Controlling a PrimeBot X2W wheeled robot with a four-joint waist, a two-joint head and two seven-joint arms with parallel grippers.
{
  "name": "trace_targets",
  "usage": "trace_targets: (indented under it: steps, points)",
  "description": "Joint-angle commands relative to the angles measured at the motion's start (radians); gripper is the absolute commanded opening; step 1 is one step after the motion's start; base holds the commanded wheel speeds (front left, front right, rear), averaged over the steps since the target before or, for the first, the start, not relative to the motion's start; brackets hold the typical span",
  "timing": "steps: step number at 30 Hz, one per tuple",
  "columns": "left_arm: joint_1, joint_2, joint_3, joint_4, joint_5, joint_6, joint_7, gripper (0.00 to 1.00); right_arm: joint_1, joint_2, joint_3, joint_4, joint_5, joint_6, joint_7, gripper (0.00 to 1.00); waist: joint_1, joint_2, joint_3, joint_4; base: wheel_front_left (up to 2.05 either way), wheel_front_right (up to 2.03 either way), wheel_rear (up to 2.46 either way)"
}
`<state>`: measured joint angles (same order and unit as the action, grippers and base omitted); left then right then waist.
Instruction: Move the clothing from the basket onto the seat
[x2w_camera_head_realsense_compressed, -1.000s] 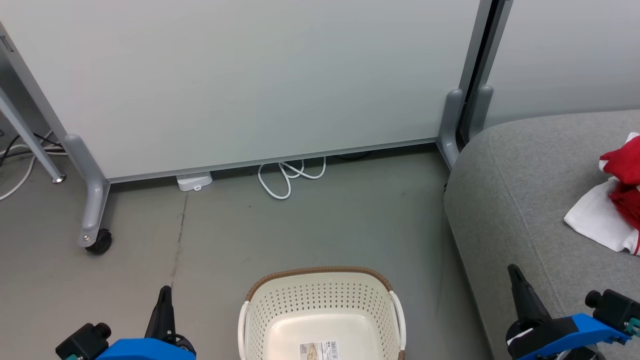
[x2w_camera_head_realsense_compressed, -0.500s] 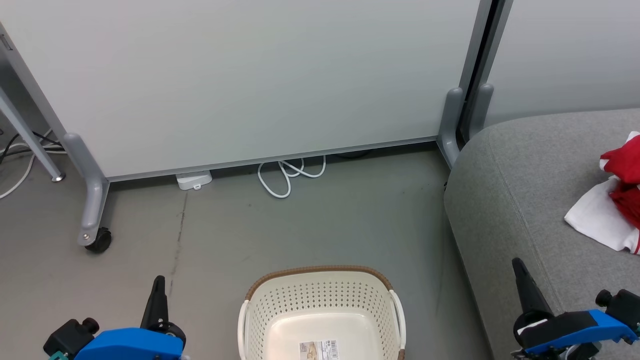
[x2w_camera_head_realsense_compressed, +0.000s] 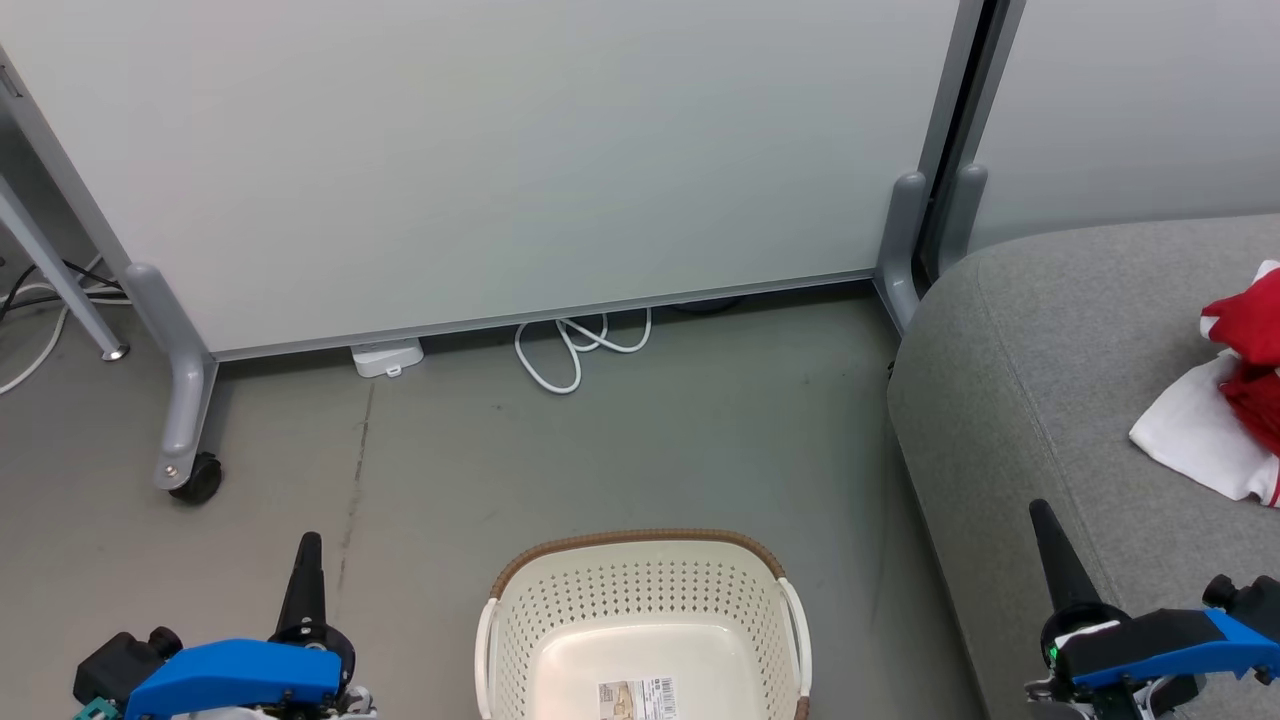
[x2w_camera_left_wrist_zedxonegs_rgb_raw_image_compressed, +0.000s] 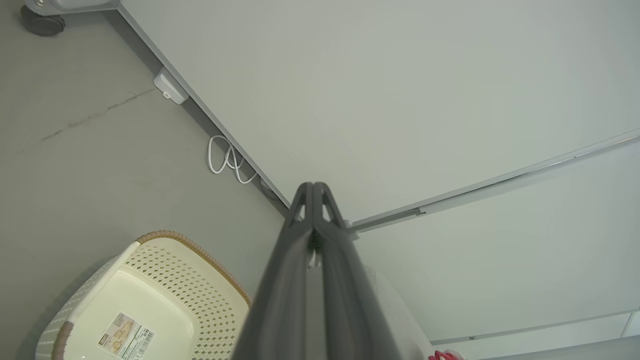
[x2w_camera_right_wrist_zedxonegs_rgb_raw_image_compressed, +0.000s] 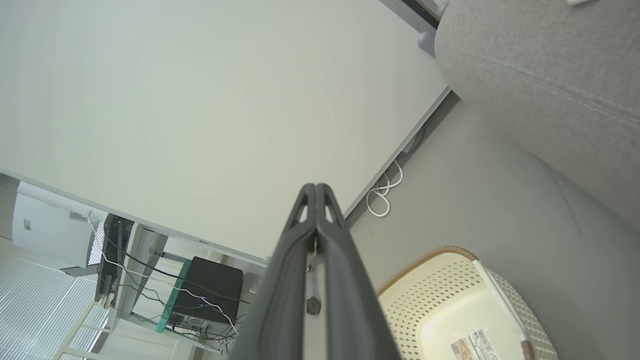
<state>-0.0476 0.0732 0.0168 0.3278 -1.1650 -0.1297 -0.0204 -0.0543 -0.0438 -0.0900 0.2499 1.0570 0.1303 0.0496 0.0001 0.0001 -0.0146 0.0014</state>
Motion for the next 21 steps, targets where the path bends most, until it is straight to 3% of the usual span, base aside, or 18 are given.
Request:
trace_targets:
  steps: [1, 21]
  points:
    - [-0.026, 0.002, 0.006, -0.014, -0.018, -0.001, 0.005, 0.0, -0.022, -0.007, -0.003, -0.011, 0.024, 0.001, 0.002, 0.0, -0.0001, -0.0001, 0.0, 0.0, 0.0, 0.0, 0.0]
    - [-0.043, -0.007, 0.043, -0.041, -0.181, -0.001, 0.056, 0.0, -0.036, -0.008, -0.011, -0.009, 0.226, 0.001, 0.028, 0.0, -0.0001, -0.0001, 0.006, 0.0, 0.0, 0.0, 0.0]
